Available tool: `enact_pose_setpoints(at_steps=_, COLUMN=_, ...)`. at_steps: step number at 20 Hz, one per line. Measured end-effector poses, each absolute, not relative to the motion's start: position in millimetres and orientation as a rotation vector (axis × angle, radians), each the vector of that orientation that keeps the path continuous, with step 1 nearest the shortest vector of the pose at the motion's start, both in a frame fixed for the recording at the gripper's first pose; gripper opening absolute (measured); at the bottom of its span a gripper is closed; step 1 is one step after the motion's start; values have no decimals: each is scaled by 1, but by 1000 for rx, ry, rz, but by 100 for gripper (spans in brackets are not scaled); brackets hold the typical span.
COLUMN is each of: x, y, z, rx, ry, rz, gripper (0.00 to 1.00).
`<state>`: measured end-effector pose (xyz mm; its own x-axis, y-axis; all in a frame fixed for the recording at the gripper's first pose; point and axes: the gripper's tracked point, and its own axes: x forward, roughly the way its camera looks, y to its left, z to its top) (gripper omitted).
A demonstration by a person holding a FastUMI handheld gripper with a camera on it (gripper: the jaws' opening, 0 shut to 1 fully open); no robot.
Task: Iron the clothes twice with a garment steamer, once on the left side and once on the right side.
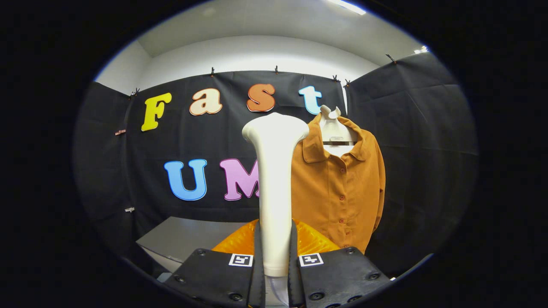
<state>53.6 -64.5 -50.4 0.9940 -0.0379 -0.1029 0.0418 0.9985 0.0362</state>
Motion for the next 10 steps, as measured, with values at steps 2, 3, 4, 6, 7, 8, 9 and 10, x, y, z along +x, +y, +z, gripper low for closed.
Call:
enact_pose_setpoints(at_steps=2, x=46, y=-54, z=-46, rx=35, ry=91, rz=-44, gripper=24)
enact_pose_setpoints(at_steps=3, x=42, y=-49, z=-44, rx=30, ry=88, rz=-47, gripper=24)
enact_pose_setpoints(at_steps=4, x=38, y=-44, z=-42, rx=28, ry=83, rz=-44, gripper=24)
enact_pose_setpoints(at_steps=6, x=32, y=-34, z=-40, rx=29, ry=78, rz=-33, gripper=24)
enact_pose_setpoints(at_steps=7, x=30, y=-29, z=-39, rx=31, ry=80, rz=-27, gripper=24)
enact_pose_setpoints(at_steps=8, x=28, y=-25, z=-37, rx=32, ry=79, rz=-19, gripper=24)
enact_pose_setpoints(at_steps=9, x=27, y=-19, z=-37, rx=30, ry=80, rz=-11, gripper=24)
enact_pose_setpoints(at_steps=10, x=26, y=-16, z=-37, rx=28, ry=81, rz=-3, gripper=24)
